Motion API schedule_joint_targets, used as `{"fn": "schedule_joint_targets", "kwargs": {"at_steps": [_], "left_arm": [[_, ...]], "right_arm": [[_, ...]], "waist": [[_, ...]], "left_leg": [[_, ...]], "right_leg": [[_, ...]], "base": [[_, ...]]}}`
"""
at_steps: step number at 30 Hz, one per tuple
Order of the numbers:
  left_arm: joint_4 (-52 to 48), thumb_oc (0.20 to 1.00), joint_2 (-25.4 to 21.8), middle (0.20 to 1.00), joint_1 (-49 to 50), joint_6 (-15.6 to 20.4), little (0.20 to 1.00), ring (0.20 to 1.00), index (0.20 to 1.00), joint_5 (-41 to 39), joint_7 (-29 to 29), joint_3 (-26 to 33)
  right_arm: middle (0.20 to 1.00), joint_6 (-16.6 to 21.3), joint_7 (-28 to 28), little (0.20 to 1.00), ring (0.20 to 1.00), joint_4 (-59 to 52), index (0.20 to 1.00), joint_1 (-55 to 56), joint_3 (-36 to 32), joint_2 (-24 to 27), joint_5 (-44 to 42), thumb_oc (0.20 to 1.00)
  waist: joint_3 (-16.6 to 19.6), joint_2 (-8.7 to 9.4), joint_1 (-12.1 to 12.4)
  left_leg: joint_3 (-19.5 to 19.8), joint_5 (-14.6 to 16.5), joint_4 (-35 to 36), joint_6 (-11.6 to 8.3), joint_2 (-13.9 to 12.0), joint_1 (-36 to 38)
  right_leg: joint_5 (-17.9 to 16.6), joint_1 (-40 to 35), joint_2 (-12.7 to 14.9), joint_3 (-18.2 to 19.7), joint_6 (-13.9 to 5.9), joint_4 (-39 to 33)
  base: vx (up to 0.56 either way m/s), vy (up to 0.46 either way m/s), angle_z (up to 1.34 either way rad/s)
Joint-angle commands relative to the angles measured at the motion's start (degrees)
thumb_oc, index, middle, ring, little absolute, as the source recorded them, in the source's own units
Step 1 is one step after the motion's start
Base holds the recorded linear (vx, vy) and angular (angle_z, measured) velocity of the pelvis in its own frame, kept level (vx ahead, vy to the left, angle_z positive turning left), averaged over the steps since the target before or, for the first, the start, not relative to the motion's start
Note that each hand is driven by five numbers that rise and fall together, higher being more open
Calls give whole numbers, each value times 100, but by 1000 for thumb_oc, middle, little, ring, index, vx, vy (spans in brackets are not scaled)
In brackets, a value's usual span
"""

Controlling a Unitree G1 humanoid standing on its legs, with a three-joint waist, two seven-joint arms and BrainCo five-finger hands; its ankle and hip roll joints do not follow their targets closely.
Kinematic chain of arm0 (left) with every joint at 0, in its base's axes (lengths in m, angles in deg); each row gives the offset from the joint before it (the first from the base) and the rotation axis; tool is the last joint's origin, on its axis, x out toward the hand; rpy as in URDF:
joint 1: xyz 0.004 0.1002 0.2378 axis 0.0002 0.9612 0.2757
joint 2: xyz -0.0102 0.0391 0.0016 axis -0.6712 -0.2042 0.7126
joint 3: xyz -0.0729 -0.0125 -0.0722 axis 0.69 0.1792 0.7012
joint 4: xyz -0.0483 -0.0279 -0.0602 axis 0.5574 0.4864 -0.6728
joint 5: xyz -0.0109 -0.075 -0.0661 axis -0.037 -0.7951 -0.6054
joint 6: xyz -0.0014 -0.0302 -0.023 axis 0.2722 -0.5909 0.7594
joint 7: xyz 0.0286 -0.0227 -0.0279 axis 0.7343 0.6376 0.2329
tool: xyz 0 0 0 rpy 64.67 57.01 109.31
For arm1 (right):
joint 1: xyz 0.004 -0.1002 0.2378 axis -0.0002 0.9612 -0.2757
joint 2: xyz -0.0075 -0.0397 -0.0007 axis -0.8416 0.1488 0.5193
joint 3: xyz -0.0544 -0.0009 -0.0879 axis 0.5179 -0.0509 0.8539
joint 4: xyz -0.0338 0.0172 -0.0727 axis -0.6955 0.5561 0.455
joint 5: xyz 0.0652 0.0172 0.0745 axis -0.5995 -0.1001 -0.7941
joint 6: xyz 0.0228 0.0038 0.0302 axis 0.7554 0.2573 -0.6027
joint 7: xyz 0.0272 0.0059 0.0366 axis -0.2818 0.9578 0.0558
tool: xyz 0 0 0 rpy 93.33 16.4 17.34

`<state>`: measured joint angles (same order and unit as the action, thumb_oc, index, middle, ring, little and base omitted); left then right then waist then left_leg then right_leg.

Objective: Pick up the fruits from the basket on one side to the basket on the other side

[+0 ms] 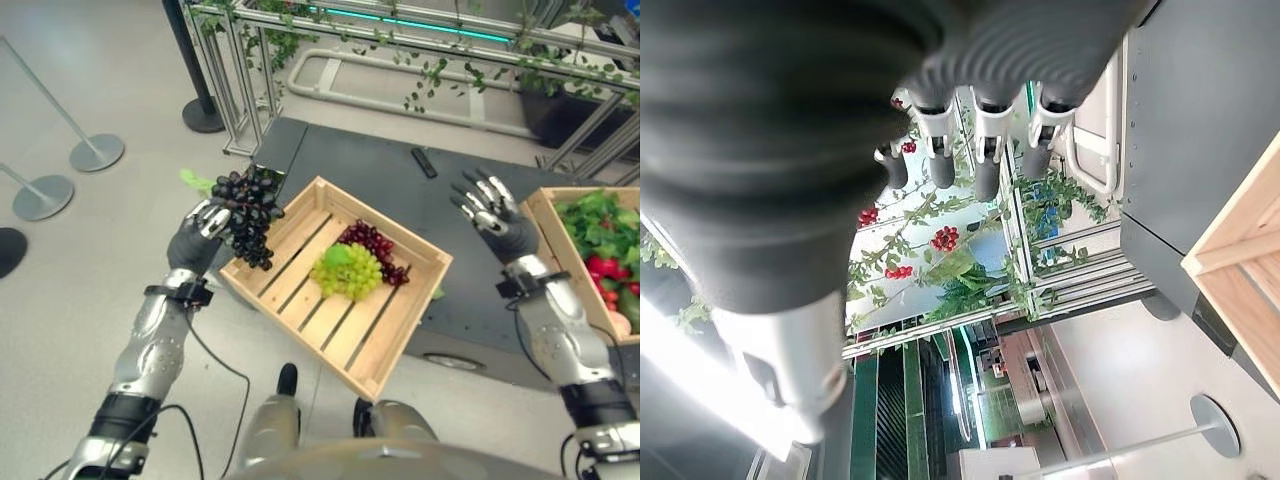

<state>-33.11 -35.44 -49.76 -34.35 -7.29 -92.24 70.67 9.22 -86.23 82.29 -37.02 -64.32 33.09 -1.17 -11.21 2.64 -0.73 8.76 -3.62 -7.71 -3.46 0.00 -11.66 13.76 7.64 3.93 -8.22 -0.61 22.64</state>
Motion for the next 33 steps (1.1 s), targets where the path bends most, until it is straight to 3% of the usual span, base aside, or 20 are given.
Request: {"fn": "schedule_joint_targets", "kwargs": {"at_steps": [1, 6, 7, 8, 9, 10, 12, 14, 15, 16, 18, 19, 20, 22, 23, 24, 27, 33], "left_arm": [[-549, 200, -201, 200, -32, 510, 200, 200, 200, 3, -197, 452], [-650, 200, -208, 200, 134, 515, 200, 200, 200, 29, -208, 565], [-678, 200, -212, 200, 160, 519, 200, 200, 200, 33, -217, 572], [-725, 200, -256, 200, 141, 531, 200, 200, 200, 59, -226, 550], [-725, 200, -256, 200, 140, 531, 200, 200, 200, 59, -225, 549], [-765, 200, -300, 200, 4, 564, 200, 200, 200, 116, -223, 455], [-769, 200, -323, 200, -109, 590, 200, 200, 200, 156, -227, 429], [-775, 200, -258, 200, -263, 586, 200, 200, 200, 137, -232, 357], [-744, 200, -171, 200, -289, 555, 200, 200, 200, 109, -316, 294], [-761, 200, -143, 200, -314, 537, 200, 200, 200, 107, -330, 251], [-761, 200, -144, 200, -318, 536, 200, 200, 200, 107, -329, 249], [-780, 200, -125, 200, -343, 524, 200, 200, 200, 99, -341, 216], [-829, 200, -54, 200, -390, 477, 200, 200, 200, 59, -361, 193], [-827, 200, -45, 200, -399, 464, 200, 200, 200, 36, -373, 190], [-802, 200, -29, 200, -404, 455, 200, 200, 200, 24, -377, 180], [-806, 200, -32, 200, -459, 405, 200, 200, 200, 14, -396, 118], [-846, 200, -103, 200, -531, 384, 200, 200, 200, 38, -413, 19], [-998, 200, -222, 200, -493, 415, 200, 200, 200, 65, -315, 122]], "right_arm": [[1000, 199, -138, 1000, 1000, -150, 1000, -323, 19, 194, -35, 1000], [1000, 163, -192, 1000, 1000, -107, 1000, -470, 164, 232, -80, 1000], [1000, 159, -205, 1000, 1000, -101, 1000, -501, 196, 235, -113, 1000], [1000, 135, -240, 1000, 1000, -91, 1000, -573, 261, 285, -154, 1000], [1000, 136, -241, 1000, 1000, -88, 1000, -575, 261, 285, -155, 1000], [1000, 159, -214, 1000, 1000, -94, 1000, -629, 259, 350, -170, 1000], [1000, 199, -157, 1000, 1000, -96, 1000, -668, 253, 392, -136, 1000], [1000, 223, -129, 1000, 1000, -168, 1000, -680, 213, 483, -65, 1000], [1000, 247, -123, 1000, 1000, -235, 1000, -697, 151, 527, -5, 1000], [1000, 262, -116, 1000, 1000, -258, 1000, -652, 94, 506, -28, 1000], [1000, 262, -116, 1000, 1000, -259, 1000, -651, 90, 506, -28, 1000], [1000, 280, -107, 1000, 1000, -287, 1000, -605, 45, 488, -43, 1000], [1000, 270, -113, 1000, 1000, -455, 1000, -347, -135, 453, -46, 1000], [1000, 265, -119, 1000, 1000, -497, 1000, -281, -181, 451, -43, 1000], [1000, 277, -111, 1000, 1000, -545, 1000, -196, -236, 455, -11, 1000], [1000, 302, -95, 1000, 1000, -634, 1000, 24, -459, 435, -48, 1000], [1000, 328, -60, 1000, 1000, -678, 1000, 150, -557, 389, 2, 1000], [1000, 267, -32, 1000, 1000, -690, 1000, 164, -353, 208, 125, 1000]], "waist": [[188, 52, -101], [102, 111, -2], [79, 115, 22], [49, 95, 73], [60, 92, 62], [62, 75, 62], [45, 127, 39], [73, 203, -80], [67, 267, -159], [57, 288, -225], [65, 285, -233], [41, 290, -290], [51, 222, -491], [61, 186, -532], [97, 76, -603], [151, -83, -766], [138, -132, -793], [51, -11, -607]], "left_leg": [[5, 594, -478, -49, -323, 131], [220, 470, -443, -58, -435, 104], [293, 357, -369, -75, -483, 81], [475, -95, 27, -157, -674, -45], [487, -114, 52, -163, -679, -50], [451, -563, 454, -255, -783, -266], [261, -566, 425, -216, -730, -346], [-364, -212, 163, -117, -772, -236], [-757, 348, -358, -24, -722, -87], [-946, 570, -592, 22, -741, -28], [-935, 554, -590, 24, -739, -48], [-1134, 774, -767, 64, -768, 86], [-1665, 1081, -962, 73, -820, 515], [-1776, 1172, -904, 69, -790, 632], [-1966, 1467, -796, 60, -836, 891], [-2463, 1295, -206, 15, -844, 1050], [-2503, 1156, 90, -31, -799, 1096], [-2410, 1243, 29, 142, -628, 1058]], "right_leg": [[-429, 85, 128, 166, -448, -130], [-384, 211, -68, 186, -327, -59], [-387, 236, -126, 160, -289, -85], [-367, 344, -285, 12, -215, -219], [-372, 352, -287, -1, -210, -226], [-381, 506, -294, -230, -187, -319], [-417, 542, -209, -323, -186, -369], [-542, 639, -49, -520, -217, -462], [-595, 627, 87, -741, -232, -564], [-630, 590, 159, -868, -224, -649], [-652, 595, 158, -878, -223, -669], [-642, 563, 214, -1018, -197, -680], [-700, 499, 330, -1453, -157, -780], [-715, 491, 344, -1556, -162, -791], [-586, 450, 317, -1612, -247, -718], [-712, 420, 383, -1872, -330, -733], [-826, 412, 472, -2032, -405, -705], [-1076, 423, 729, -1979, -562, -601]], "base": [[-39, -72, 8], [-81, -110, 6], [-159, -150, 1], [-158, -152, 7], [-270, -159, 29], [-145, -56, 49], [-187, -75, 71], [-249, -129, 49], [-225, -164, 46], [-151, -138, 40], [-37, -33, 65], [-83, -37, 125], [-77, -39, 116], [5, 12, 142], [89, 97, 186], [96, 91, 126], [14, 101, 127], [8, 89, 45]]}}
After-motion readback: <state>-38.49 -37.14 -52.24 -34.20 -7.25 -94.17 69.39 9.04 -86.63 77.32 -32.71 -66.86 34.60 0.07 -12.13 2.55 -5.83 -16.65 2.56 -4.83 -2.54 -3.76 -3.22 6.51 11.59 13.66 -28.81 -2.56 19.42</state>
